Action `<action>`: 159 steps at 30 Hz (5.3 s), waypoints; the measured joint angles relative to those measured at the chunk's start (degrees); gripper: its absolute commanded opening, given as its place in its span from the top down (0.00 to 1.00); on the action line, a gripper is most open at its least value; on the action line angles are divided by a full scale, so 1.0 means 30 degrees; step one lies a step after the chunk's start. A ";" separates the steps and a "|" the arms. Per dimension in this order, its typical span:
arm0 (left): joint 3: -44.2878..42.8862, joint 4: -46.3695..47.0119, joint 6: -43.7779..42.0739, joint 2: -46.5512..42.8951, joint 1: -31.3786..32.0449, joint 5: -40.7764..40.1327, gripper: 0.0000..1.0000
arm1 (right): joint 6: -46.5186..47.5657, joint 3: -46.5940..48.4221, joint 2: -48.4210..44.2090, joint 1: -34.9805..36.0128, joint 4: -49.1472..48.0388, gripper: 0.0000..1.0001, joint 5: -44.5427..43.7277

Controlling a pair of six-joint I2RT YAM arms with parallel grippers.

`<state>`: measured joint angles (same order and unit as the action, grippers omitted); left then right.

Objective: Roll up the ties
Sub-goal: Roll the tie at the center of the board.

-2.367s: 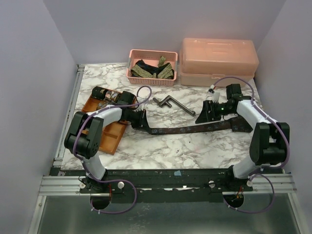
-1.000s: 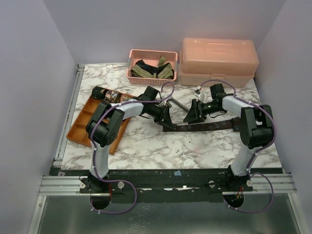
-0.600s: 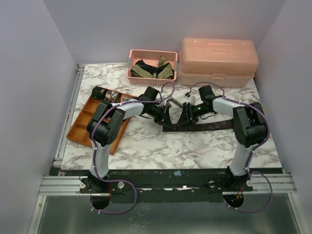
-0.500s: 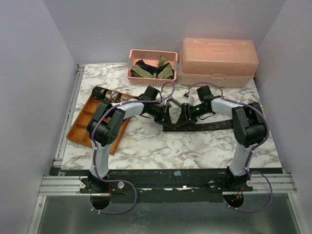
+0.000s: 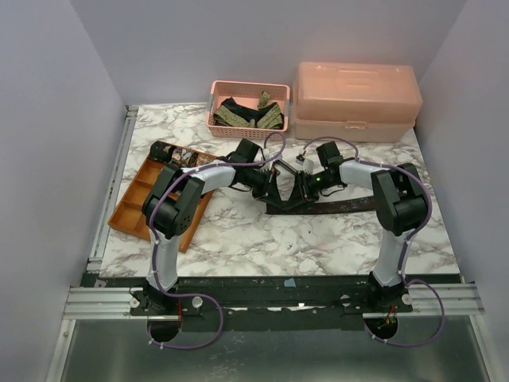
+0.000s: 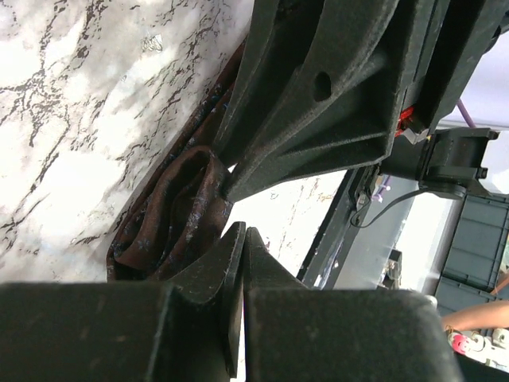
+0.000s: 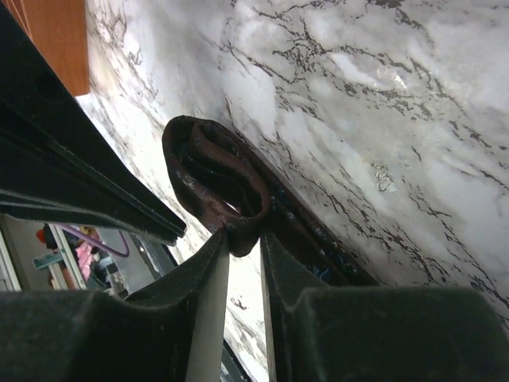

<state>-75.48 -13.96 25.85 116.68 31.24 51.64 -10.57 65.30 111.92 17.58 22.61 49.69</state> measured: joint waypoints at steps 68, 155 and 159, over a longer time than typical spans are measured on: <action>0.8641 0.7949 -1.6830 -0.5115 0.4131 -0.7533 0.24 | 0.2674 0.0466 0.0663 0.0160 0.2674 1.00 -0.0663; 0.2164 0.3541 -1.8309 -0.0954 0.6360 -0.6666 0.80 | 1.0870 0.2892 -0.0648 -1.3799 0.9071 0.84 -1.1380; 0.2164 0.3541 -1.8316 -0.0954 0.6375 -0.6666 0.79 | 1.0768 0.3147 -0.0648 -1.3872 0.9471 0.74 -1.1366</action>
<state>-68.99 -3.33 -29.10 113.82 50.37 31.64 21.74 74.74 109.97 -24.03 51.03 15.59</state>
